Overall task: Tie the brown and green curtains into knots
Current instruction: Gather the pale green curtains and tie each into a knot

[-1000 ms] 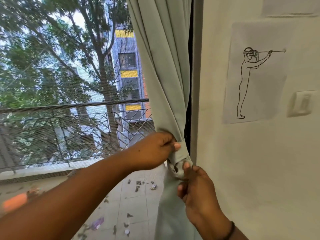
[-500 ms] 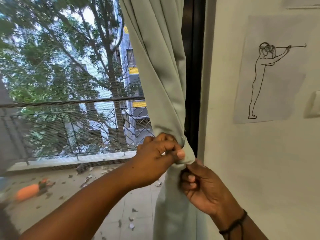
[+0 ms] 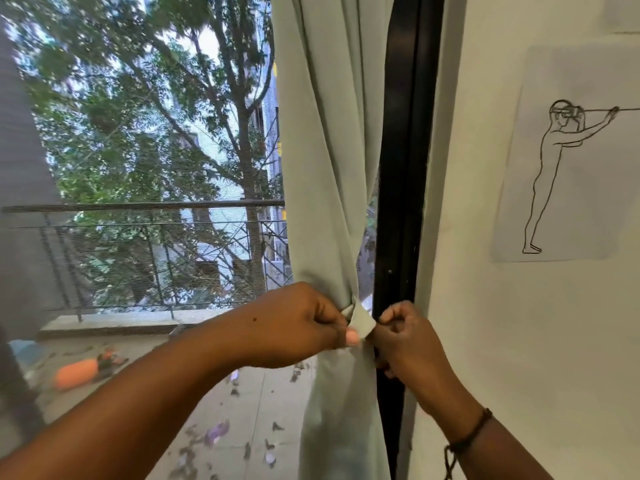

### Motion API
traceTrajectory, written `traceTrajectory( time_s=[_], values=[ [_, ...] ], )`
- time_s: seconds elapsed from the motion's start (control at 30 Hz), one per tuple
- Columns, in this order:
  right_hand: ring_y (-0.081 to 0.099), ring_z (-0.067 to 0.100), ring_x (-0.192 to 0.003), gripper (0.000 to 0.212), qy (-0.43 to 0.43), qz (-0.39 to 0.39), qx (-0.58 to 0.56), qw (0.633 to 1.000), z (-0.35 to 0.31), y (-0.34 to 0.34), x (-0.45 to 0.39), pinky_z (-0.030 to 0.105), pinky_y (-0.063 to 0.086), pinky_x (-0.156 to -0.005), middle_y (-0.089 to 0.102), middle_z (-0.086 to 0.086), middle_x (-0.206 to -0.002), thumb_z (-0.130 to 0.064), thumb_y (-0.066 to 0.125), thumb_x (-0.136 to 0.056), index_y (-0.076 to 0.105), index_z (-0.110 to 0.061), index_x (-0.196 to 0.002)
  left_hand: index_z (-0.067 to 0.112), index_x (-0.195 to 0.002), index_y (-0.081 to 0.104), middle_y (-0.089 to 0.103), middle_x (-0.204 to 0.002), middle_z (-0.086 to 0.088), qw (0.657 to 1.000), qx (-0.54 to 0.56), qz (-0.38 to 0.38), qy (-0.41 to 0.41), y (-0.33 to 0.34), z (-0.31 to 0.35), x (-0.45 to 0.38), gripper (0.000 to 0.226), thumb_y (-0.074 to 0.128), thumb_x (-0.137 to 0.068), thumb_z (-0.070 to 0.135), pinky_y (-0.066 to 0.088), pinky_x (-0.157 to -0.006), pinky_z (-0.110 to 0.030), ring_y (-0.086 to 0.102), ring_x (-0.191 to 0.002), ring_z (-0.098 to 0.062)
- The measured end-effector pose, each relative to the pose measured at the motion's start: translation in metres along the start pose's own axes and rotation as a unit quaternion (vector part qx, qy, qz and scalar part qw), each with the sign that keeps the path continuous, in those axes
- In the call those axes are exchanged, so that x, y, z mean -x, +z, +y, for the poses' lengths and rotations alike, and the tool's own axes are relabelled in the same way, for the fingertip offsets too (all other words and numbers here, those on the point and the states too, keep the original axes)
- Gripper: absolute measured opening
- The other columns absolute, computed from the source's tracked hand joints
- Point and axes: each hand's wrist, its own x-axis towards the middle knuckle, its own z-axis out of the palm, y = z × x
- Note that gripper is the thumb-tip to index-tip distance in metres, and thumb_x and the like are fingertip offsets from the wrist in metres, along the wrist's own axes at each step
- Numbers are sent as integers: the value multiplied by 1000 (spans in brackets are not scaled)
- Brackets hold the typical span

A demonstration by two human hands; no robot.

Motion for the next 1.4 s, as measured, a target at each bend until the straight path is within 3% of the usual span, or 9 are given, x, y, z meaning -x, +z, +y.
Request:
traceTrajectory(
  time_s=[0.17, 0.3, 0.6, 0.73, 0.8, 0.9, 1.1, 1.23, 1.4],
  values=[
    [61, 12, -104, 48, -74, -226, 86, 967, 13, -6, -7, 32, 53, -89, 63, -10, -110, -24, 77, -74, 50, -34, -112, 15, -62, 58, 45, -48, 2, 992, -28, 120, -9, 17, 4, 6, 40, 56, -89, 44, 31, -48, -21, 38, -41, -8],
    [65, 2, -92, 45, -25, -331, -6, 943, 14, 12, -12, 19, 52, -79, 70, -9, -95, -5, 68, -74, 55, -24, -113, 23, -54, 54, 51, -54, 4, 976, -153, 150, 23, 13, 12, 11, 40, 56, -89, 42, 27, -47, -14, 45, -49, -6],
    [61, -1, -98, 43, -167, -136, 7, 977, 51, 47, 6, 19, 47, -84, 66, -18, -101, -30, 57, -79, 57, -10, -117, 29, -72, 75, 71, -85, 12, 899, -276, 247, 235, 23, -24, 15, 25, 51, -77, 32, 44, -71, -21, 53, -79, -7],
    [62, 1, -105, 45, -211, -90, 27, 973, 56, 47, 17, 19, 49, -87, 65, -20, -111, -28, 59, -79, 53, -33, -123, 13, -70, 77, 72, -72, 6, 954, 156, 235, 107, 20, -18, 23, 4, 76, -72, 17, 43, -66, -8, 61, -71, -1],
    [63, 4, -101, 42, -234, -78, 55, 967, 55, 48, 20, 25, 53, -84, 66, -13, -108, -26, 60, -80, 52, -41, -118, 7, -66, 76, 71, -66, -3, 894, 417, 164, 6, 17, -21, 20, 8, 77, -61, 14, 46, -68, -23, 62, -69, -17],
    [63, 8, -99, 42, -245, -57, 96, 963, 57, 50, 21, 38, 54, -82, 63, -6, -106, -34, 61, -79, 44, -50, -114, 7, -64, 76, 71, -68, -11, 873, 463, 151, -36, 11, -21, 20, 16, 76, -54, 19, 44, -77, -40, 57, -77, -31],
    [62, 5, -96, 43, -252, -63, 162, 952, 64, 54, 13, 35, 54, -79, 62, -12, -107, -54, 54, -79, 38, -47, -118, 33, -105, 48, 64, -92, 8, 992, -5, 120, 31, -2, -10, 27, 32, 66, -85, 14, 45, -67, -18, 54, -75, 0],
    [63, 8, -90, 48, -263, -60, 170, 948, 63, 58, 9, 34, 53, -76, 63, -11, -100, -53, 52, -76, 47, -25, -116, 22, -85, 62, 64, -72, 3, 887, -396, 176, 158, 1, -8, 32, 21, 73, -67, 23, 49, -60, -31, 53, -66, -21],
    [65, 20, -97, 60, -266, -74, 191, 942, 67, 64, -3, 38, 54, -79, 67, -2, -108, -59, 49, -76, 47, -20, -121, 21, -69, 60, 61, -64, 3, 861, -447, 169, 175, 2, -6, 41, 14, 46, -66, 21, 44, -56, -31, 54, -61, -24]
  ],
)
